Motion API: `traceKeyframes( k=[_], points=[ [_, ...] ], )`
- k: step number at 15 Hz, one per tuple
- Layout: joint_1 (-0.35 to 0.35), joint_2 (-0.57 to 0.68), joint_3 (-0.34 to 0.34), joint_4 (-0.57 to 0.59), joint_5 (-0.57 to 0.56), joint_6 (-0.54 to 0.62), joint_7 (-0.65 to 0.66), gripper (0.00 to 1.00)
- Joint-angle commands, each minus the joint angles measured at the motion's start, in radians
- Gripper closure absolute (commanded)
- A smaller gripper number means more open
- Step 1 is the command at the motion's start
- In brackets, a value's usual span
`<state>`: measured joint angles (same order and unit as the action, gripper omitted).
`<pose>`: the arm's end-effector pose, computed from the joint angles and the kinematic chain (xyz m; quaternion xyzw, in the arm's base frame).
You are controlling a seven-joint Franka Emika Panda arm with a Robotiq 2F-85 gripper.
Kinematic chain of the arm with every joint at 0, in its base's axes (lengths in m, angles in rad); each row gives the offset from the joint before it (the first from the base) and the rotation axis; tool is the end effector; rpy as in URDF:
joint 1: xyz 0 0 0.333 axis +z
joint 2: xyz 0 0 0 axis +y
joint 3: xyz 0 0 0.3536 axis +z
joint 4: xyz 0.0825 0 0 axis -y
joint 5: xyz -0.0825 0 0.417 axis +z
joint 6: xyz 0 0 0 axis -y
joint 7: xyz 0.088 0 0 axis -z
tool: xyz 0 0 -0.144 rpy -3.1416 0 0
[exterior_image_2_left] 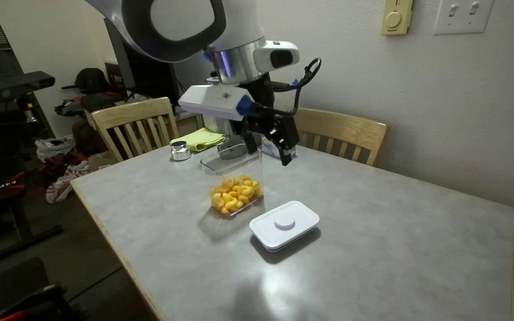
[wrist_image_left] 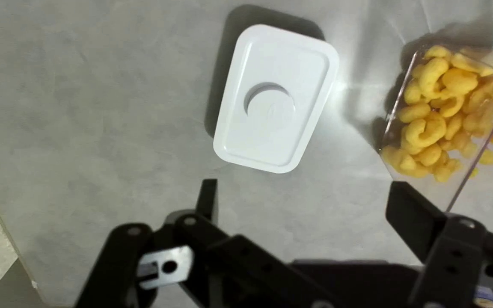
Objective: Pick the lid on the table and put it on the storage jar
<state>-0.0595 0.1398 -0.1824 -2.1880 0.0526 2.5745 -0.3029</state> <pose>0.5937 -0.1453 0.3285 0.9921 0.0124 0.1210 0.0293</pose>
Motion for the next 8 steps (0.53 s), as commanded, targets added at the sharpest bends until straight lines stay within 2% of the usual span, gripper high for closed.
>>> traceKeyframes(
  k=[1, 8],
  points=[
    [-0.044, 0.090, 0.036, 0.096, 0.000, -0.009, 0.018, 0.00],
    [-0.074, 0.195, 0.043, 0.164, -0.013, -0.015, 0.080, 0.00]
  ],
)
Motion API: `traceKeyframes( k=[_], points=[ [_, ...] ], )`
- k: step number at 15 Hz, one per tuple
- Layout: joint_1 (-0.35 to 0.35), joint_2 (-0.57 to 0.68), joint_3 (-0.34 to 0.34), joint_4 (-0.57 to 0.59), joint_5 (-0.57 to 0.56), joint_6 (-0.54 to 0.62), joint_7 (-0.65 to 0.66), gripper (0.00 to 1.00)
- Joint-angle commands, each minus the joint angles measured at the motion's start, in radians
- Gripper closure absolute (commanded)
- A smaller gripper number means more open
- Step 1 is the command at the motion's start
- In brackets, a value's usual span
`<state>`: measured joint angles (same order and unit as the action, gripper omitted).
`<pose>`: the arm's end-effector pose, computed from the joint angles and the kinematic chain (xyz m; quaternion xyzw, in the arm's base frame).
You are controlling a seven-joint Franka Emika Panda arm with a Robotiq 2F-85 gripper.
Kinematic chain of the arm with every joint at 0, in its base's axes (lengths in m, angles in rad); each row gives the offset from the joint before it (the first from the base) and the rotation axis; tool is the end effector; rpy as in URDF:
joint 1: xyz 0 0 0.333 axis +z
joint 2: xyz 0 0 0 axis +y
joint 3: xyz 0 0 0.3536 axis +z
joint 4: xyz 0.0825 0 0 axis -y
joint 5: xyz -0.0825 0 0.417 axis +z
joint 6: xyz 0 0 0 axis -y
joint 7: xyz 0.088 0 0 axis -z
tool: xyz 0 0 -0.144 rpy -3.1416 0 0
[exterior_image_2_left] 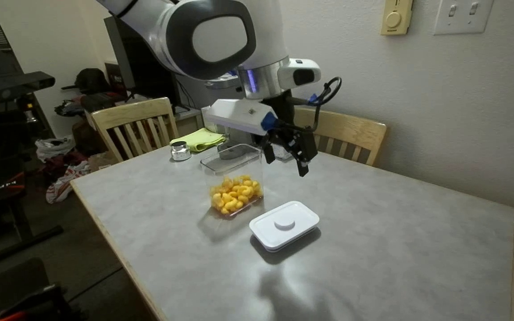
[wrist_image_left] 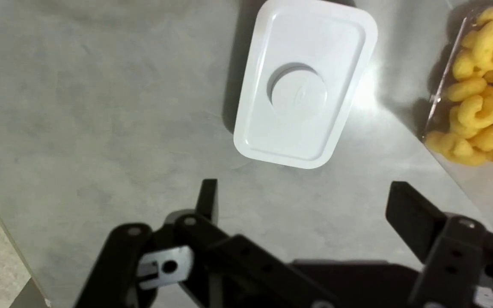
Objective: Pick the lid on the table and put it on the storage jar
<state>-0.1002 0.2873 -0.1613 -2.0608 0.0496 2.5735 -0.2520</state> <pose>0.6310 -0.1660 0.2967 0.9932 -0.0181 0.1092 0.0355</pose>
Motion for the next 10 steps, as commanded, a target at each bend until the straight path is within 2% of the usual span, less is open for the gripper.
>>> traceKeyframes(
  k=[1, 10],
  points=[
    [-0.037, 0.060, 0.022, 0.038, -0.008, -0.015, 0.037, 0.00],
    [-0.109, 0.127, 0.105, 0.057, 0.127, -0.103, -0.009, 0.00]
  ],
)
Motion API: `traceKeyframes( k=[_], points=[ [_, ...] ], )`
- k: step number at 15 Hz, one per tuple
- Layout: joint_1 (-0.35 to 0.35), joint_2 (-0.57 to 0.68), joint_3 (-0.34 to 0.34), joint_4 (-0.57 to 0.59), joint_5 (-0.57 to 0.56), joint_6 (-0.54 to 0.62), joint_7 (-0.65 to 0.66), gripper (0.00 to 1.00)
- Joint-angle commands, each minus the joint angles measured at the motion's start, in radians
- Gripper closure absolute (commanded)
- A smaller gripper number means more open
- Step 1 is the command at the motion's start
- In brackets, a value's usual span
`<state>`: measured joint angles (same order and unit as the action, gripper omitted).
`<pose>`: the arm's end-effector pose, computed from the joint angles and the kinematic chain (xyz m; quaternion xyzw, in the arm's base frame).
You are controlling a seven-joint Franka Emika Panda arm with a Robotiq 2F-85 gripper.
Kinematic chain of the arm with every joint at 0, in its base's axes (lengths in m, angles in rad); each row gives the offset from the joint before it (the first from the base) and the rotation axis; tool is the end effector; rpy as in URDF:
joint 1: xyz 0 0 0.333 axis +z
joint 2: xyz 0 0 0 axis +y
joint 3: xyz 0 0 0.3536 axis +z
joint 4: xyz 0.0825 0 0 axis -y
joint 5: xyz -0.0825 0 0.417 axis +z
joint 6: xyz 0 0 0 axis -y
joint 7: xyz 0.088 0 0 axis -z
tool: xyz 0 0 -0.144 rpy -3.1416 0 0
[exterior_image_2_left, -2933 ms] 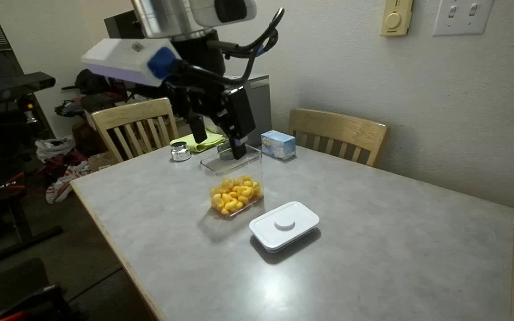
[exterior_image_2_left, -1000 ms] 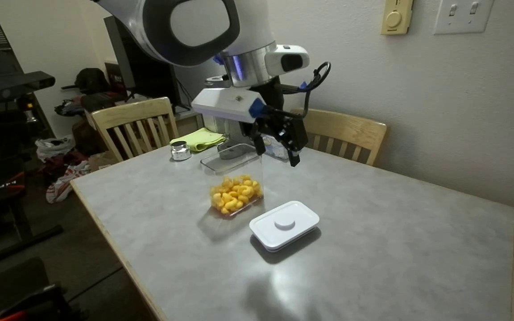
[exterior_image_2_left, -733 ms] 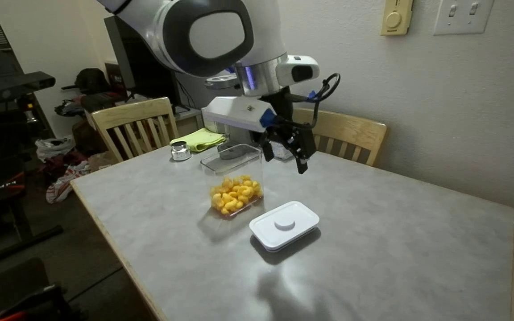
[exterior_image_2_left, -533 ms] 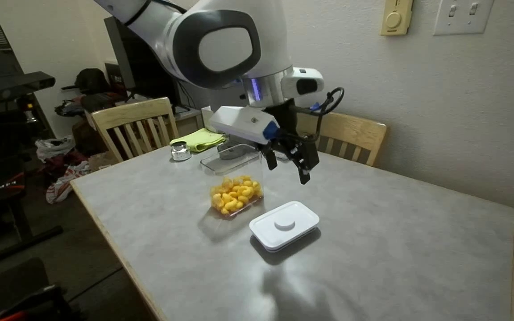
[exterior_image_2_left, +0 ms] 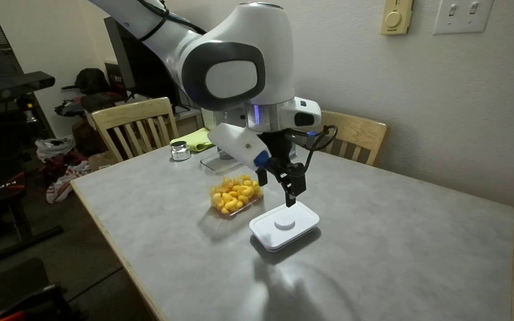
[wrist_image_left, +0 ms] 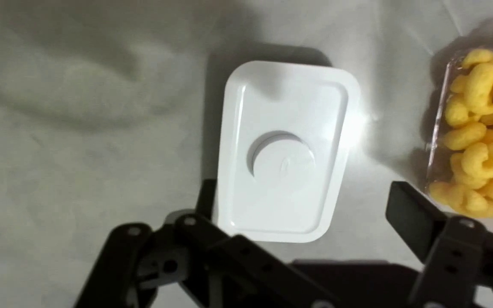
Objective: Pick the lid on the table and put it on the storage jar
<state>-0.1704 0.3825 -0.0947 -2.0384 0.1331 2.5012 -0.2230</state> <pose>0.6235 -0.1661 0.2360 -0.9965 0.0685 -0.0463 0.0136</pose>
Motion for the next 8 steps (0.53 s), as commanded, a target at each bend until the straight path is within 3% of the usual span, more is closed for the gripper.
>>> traceKeyframes(
  k=[1, 8],
  points=[
    [-0.037, 0.043, 0.039, 0.043, 0.037, -0.023, -0.033, 0.00],
    [-0.021, 0.025, 0.031, 0.017, 0.006, -0.002, 0.002, 0.00]
  ],
)
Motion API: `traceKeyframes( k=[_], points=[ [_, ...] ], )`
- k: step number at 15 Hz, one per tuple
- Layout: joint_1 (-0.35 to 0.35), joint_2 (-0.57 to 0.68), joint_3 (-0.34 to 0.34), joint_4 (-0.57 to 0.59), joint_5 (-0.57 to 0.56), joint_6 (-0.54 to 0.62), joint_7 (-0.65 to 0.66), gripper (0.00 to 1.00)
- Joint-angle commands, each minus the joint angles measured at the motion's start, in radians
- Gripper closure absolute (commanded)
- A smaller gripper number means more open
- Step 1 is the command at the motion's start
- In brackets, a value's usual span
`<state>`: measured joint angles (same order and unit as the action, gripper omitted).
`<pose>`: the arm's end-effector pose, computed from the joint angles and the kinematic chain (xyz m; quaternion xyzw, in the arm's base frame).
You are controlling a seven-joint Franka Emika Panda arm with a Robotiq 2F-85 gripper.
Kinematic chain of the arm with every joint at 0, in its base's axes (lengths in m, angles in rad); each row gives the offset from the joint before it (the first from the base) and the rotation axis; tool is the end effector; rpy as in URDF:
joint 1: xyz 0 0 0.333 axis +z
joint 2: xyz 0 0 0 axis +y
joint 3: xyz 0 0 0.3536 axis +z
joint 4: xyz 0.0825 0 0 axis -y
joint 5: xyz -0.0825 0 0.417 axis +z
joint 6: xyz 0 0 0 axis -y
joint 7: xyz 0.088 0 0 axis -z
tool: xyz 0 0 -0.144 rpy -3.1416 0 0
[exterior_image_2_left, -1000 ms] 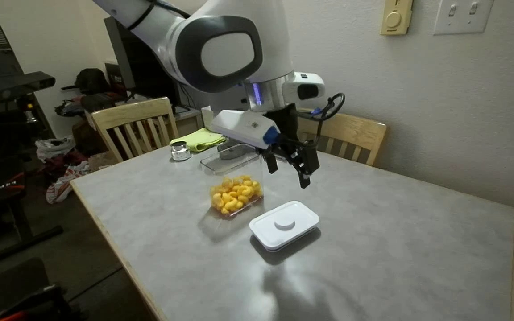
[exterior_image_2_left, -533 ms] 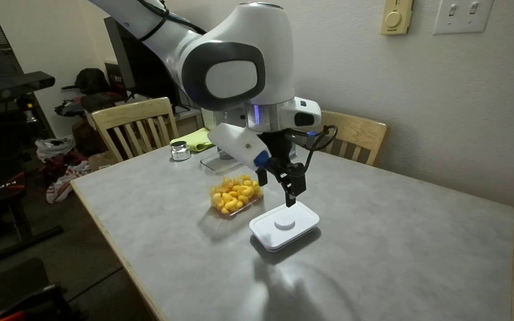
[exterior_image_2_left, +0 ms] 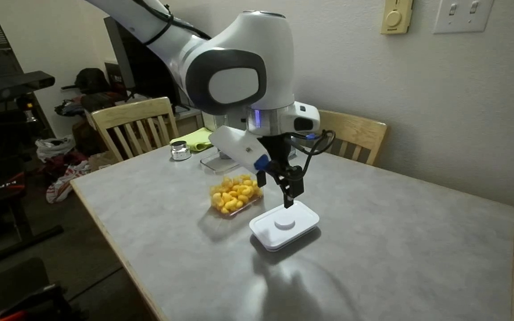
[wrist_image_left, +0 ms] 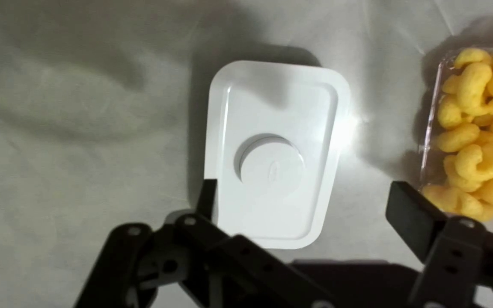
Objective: Pick the lid on the table and put it on the storage jar
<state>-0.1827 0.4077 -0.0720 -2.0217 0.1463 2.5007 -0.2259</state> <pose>0.6290 -0.1606 0.2265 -0.9965 0.0679 -0.0432 0.0220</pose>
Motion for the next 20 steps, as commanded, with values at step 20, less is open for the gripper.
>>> traceKeyframes(
  k=[20],
  points=[
    [-0.067, 0.364, 0.070, 0.363, 0.020, -0.038, 0.024, 0.00]
  ],
)
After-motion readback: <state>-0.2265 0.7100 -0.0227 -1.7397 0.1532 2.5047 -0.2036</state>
